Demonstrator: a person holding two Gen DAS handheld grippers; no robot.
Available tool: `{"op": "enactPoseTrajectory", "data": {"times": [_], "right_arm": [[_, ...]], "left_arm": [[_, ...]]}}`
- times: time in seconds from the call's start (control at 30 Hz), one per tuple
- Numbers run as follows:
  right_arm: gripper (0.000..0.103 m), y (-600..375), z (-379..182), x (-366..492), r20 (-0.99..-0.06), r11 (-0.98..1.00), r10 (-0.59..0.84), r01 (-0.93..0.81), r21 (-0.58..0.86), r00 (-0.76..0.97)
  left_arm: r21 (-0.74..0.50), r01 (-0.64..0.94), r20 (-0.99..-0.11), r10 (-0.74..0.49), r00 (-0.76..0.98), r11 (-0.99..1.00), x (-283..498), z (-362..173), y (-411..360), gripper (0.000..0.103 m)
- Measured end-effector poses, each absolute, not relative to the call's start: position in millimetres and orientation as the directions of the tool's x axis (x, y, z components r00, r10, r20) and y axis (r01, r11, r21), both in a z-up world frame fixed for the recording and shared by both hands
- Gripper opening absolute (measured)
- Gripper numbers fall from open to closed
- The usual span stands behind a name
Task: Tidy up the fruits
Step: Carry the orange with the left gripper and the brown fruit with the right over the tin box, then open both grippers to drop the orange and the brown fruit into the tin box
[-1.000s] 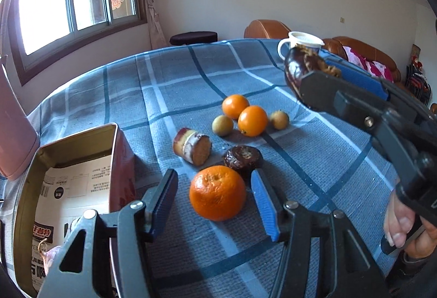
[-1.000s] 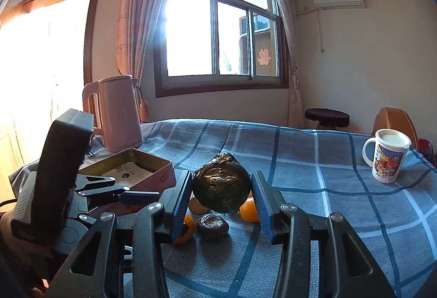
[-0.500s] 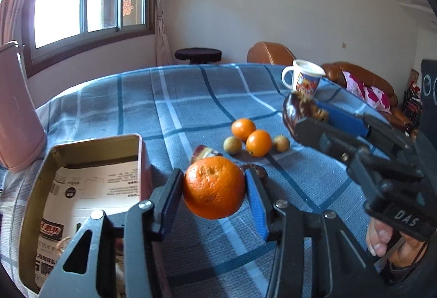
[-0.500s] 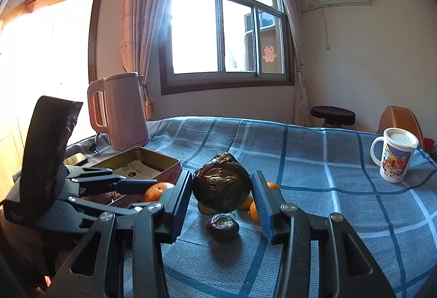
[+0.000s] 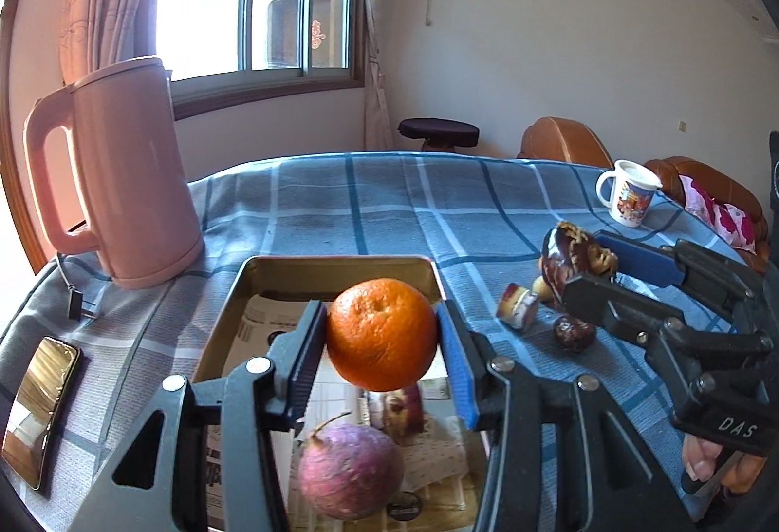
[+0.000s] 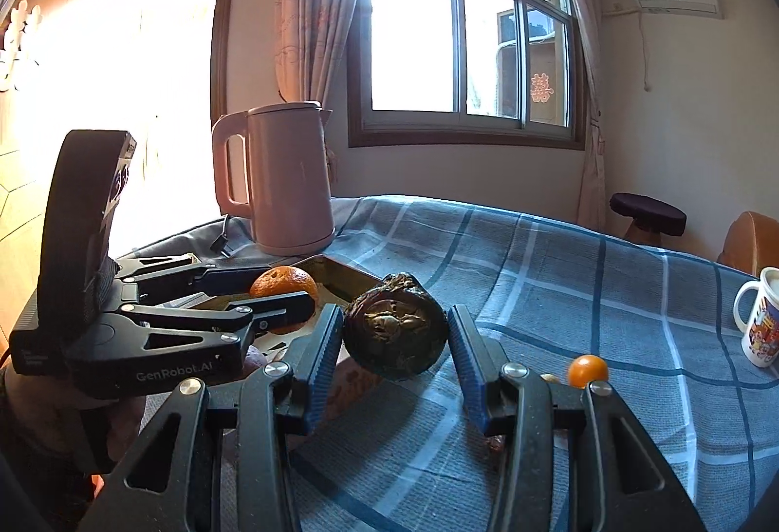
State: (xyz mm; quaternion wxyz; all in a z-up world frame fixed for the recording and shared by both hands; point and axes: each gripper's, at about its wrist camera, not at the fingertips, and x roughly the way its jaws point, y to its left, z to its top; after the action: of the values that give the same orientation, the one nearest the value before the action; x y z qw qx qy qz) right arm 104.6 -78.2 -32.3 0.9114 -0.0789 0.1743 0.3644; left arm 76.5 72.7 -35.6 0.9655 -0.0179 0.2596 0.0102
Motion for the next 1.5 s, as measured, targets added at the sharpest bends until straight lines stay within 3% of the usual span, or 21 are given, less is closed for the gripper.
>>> {"op": "enactPoseTrajectory", "data": {"times": [0.23, 1.13, 1.2, 1.27, 1.5], "right_arm": [[0.047, -44, -37, 101, -0.409, 0.682, 0.654, -0.730, -0.047, 0.637], [0.047, 5, -61, 94, -0.533, 0.599, 0.645, -0.795, -0.093, 0.548], [0.047, 6, -62, 93, -0.543, 0.590, 0.647, -0.802, -0.089, 0.536], [0.048, 4, -63, 92, -0.543, 0.586, 0.648, -0.805, -0.093, 0.534], [0.054, -52, -52, 99, -0.495, 0.693, 0.560, -0.703, -0.160, 0.664]], "left_arm": [[-0.026, -0.097, -0.515, 0.070, 0.854, 0.995, 74, -44, 96, 0.048], [-0.071, -0.155, -0.568, 0.087, 0.818, 0.985, 72, -54, 129, 0.050], [-0.064, -0.165, -0.556, 0.102, 0.825, 0.984, 69, -53, 129, 0.057], [-0.048, -0.178, -0.540, 0.124, 0.832, 0.983, 66, -51, 127, 0.074], [-0.096, -0.138, -0.482, 0.075, 0.873, 0.986, 54, -39, 114, 0.086]]}}
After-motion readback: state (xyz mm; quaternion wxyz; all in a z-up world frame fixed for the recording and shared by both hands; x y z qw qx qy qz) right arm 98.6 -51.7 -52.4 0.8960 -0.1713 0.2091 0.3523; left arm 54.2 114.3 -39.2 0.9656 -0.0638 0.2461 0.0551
